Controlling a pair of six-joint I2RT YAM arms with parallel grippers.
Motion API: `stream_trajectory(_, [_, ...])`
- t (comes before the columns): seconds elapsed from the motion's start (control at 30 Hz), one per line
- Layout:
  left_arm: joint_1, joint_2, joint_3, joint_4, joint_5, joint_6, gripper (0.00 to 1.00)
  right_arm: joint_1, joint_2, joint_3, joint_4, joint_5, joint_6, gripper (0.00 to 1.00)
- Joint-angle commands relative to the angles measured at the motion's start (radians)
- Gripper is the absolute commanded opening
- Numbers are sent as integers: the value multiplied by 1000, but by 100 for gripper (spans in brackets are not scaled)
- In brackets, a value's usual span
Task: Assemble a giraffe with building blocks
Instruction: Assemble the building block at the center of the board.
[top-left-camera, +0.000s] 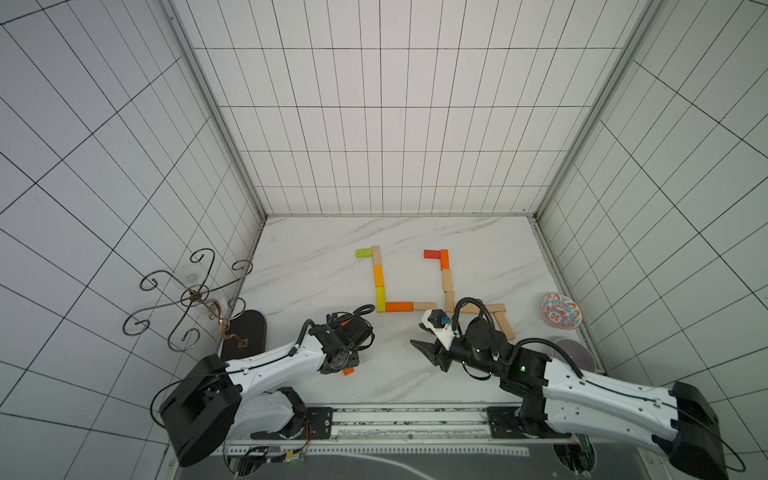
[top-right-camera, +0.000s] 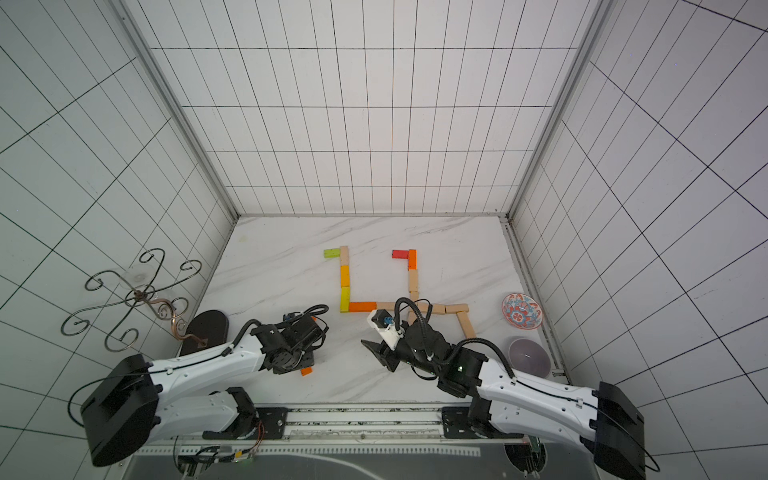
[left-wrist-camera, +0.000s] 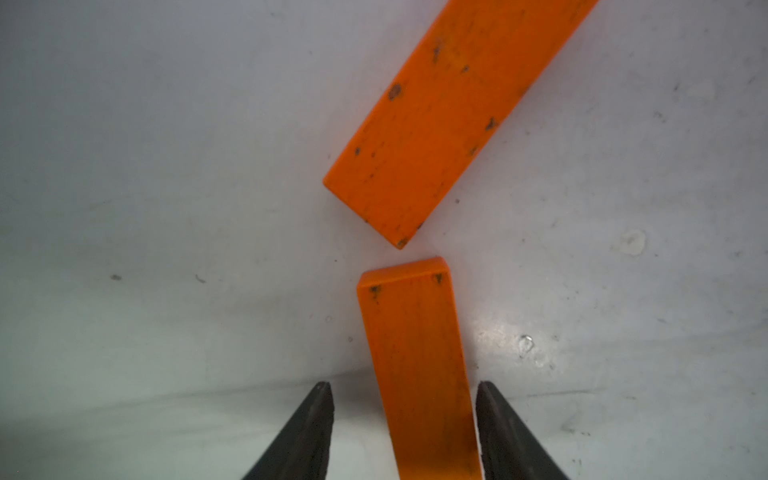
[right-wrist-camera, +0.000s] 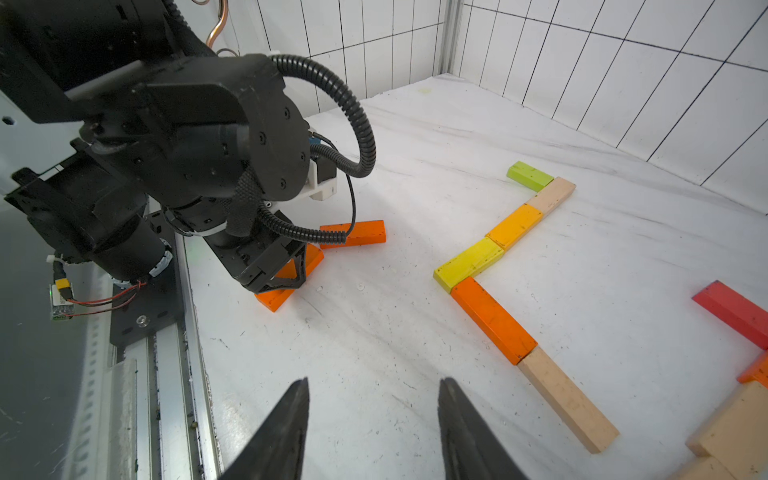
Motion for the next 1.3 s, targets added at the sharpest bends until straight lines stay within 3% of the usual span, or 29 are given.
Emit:
stream_trajectory(0.0, [4, 23, -7, 47, 23, 39, 49, 9, 22, -45, 42, 8, 9, 51])
stream_trajectory(0.27, [-6, 98, 17, 86, 75, 132, 28, 9, 36, -27, 43, 35, -3, 51])
stream_trajectory(0.43, [-64, 116, 92, 71, 84, 191, 17, 8, 23, -24, 37, 77, -13, 52])
stream_trajectory(0.63, [-72, 178, 206, 51, 99, 293, 0, 6, -22, -15, -11, 162, -66, 52])
stream_trajectory(0.9, [-63, 304, 368, -27, 84, 450, 0, 5, -98, -24, -28, 226, -88, 52])
stream_trajectory(1.27, [-6, 419, 433, -38, 99, 553, 0, 5, -123, -30, -62, 238, -87, 51])
